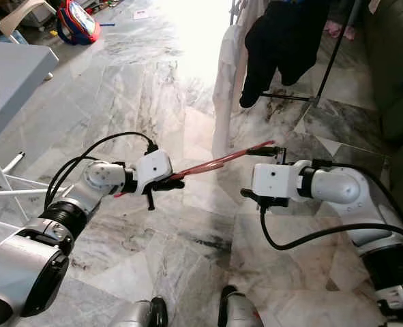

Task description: Hang hanger

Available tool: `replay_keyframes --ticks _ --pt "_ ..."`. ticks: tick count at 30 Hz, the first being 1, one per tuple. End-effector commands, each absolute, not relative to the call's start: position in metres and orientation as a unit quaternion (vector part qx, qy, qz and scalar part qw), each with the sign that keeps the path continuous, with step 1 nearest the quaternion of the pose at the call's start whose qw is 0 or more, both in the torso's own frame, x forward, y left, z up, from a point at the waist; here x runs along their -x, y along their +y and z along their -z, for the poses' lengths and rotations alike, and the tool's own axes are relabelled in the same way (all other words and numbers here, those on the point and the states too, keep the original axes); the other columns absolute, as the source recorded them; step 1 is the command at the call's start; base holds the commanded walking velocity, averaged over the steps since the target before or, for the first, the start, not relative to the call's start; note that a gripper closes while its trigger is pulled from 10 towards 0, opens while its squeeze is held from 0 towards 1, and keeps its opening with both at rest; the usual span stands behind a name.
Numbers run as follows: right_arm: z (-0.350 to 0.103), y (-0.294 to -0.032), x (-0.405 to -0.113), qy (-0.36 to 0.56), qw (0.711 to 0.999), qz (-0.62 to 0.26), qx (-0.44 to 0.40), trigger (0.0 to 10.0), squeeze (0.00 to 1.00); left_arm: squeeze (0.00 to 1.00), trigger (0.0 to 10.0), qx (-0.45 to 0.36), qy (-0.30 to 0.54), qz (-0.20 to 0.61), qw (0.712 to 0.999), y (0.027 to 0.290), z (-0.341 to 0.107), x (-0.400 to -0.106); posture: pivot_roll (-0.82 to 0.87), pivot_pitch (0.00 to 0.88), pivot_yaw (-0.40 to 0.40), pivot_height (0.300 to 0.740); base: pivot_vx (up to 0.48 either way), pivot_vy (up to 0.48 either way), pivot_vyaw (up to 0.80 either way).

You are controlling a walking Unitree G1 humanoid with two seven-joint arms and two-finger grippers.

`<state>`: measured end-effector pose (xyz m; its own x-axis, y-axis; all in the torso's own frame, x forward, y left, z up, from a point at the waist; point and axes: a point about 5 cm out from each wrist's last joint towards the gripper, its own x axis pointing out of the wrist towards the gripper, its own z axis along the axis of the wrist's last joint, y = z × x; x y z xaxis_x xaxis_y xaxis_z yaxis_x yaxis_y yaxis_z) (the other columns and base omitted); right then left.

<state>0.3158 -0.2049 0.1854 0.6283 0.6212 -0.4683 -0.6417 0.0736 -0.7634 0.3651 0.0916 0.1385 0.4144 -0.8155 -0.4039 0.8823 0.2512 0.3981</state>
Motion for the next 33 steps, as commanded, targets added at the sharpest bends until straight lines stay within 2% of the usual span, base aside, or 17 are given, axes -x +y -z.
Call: replay_keyframes --ticks 1,4,10,16,21,26,28,29,30,31,32,33 --pt "-0.186 -0.199 -0.317 0.003 0.724 -0.442 0.53 10.0 0.0 0.0 10.0 -0.292 0.034 0.536 0.791 0.092 -0.148 -0.367 -0.08 0.235 0.062 0.74 0.0 0.0 0.0" --pt "-0.196 -0.192 -0.325 -0.025 0.716 -0.433 0.546 10.0 0.0 0.0 10.0 -0.288 0.001 0.53 0.798 0.091 -0.161 -0.371 -0.08 0.227 0.052 0.74 0.0 0.0 0.0" --pt "-0.218 -0.19 -0.335 -0.061 0.71 -0.413 0.566 10.0 0.0 0.0 10.0 -0.307 -0.01 0.535 0.787 0.092 -0.172 -0.373 -0.07 0.227 0.049 0.74 0.0 0.0 0.0" --pt "-0.218 -0.19 -0.335 -0.061 0.71 -0.413 0.566 10.0 0.0 0.0 10.0 -0.307 -0.01 0.535 0.787 0.092 -0.172 -0.373 -0.07 0.227 0.049 0.74 0.0 0.0 0.0" --pt "-0.218 -0.191 -0.349 -0.051 0.681 -0.408 0.606 10.0 0.0 0.0 10.0 -0.35 -0.024 0.543 0.763 0.088 -0.183 -0.375 -0.07 0.238 0.039 0.74 0.0 0.0 0.0" --pt "-0.214 -0.195 -0.357 -0.041 0.685 -0.393 0.612 10.0 0.0 0.0 10.0 -0.359 -0.029 0.549 0.754 0.086 -0.183 -0.373 -0.07 0.239 0.039 0.74 0.0 0.0 0.0" --pt "-0.21 -0.195 -0.362 -0.034 0.69 -0.388 0.609 7.7 0.0 0.0 10.0 -0.36 -0.029 0.551 0.752 0.086 -0.182 -0.373 -0.07 0.239 0.033 0.74 0.0 0.0 0.0" --pt "-0.209 -0.195 -0.363 -0.034 0.692 -0.388 0.608 7.7 0.0 0.0 10.0 -0.359 -0.03 0.551 0.752 0.086 -0.182 -0.372 -0.07 0.239 0.033 0.74 0.0 0.0 0.0" --pt "-0.206 -0.194 -0.365 -0.032 0.691 -0.387 0.609 4.2 0.0 0.0 10.0 -0.359 -0.029 0.552 0.752 0.086 -0.181 -0.372 -0.07 0.239 0.031 0.74 0.0 0.0 0.0" --pt "-0.205 -0.194 -0.366 -0.031 0.689 -0.387 0.612 4.2 0.0 0.0 10.0 -0.36 -0.029 0.552 0.752 0.086 -0.18 -0.372 -0.07 0.239 0.031 0.74 0.0 0.0 0.0" --pt "-0.204 -0.193 -0.367 -0.03 0.687 -0.385 0.615 3.8 0.0 0.0 10.0 -0.361 -0.028 0.552 0.751 0.086 -0.179 -0.372 -0.07 0.239 0.029 0.74 0.0 0.0 0.0" --pt "-0.203 -0.192 -0.369 -0.032 0.691 -0.377 0.616 0.9 0.0 0.0 10.0 -0.361 -0.028 0.552 0.751 0.086 -0.178 -0.371 -0.07 0.239 0.029 0.74 0.0 0.0 0.0"
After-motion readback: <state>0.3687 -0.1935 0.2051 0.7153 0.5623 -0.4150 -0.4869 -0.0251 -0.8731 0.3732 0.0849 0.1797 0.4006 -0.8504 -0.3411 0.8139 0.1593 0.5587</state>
